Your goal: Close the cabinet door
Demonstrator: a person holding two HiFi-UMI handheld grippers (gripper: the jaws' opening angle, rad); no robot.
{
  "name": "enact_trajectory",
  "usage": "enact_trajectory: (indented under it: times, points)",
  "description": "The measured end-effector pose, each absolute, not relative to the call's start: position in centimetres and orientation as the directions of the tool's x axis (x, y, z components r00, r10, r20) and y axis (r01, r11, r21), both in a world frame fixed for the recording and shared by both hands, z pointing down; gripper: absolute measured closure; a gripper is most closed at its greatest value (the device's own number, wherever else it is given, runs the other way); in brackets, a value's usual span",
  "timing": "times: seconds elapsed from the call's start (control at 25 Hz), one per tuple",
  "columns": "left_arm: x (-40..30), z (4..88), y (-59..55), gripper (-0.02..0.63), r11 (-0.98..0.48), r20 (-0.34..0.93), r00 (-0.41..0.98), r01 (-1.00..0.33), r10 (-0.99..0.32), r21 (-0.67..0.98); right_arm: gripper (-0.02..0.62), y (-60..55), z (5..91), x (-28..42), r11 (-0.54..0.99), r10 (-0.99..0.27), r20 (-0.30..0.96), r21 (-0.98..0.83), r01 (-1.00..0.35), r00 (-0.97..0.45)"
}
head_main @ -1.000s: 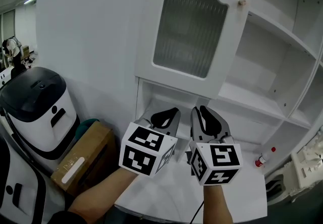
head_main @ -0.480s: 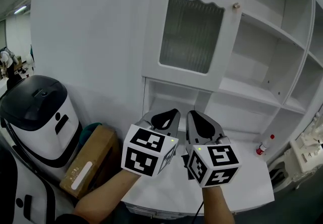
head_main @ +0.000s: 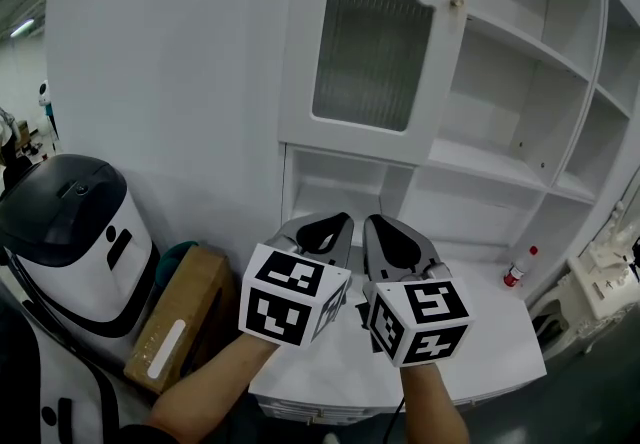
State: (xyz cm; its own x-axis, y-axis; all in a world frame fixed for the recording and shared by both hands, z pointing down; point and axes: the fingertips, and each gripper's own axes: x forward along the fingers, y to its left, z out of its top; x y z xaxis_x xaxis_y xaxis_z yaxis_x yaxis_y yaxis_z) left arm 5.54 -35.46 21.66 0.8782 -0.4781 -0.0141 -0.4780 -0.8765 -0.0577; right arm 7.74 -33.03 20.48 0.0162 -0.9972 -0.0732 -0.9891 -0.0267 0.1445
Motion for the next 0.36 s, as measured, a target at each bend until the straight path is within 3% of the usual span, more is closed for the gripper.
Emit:
enact_trajectory:
  times: [0.36]
  points:
    - [4.95, 21.77, -35.15, 0.595, -0.886, -0.014, 0.888, -0.460, -0.460, -0.056, 0.572, -32.72, 20.84, 7.09, -0.046, -0.997, -0.065, 0.146, -0.988, 0.037]
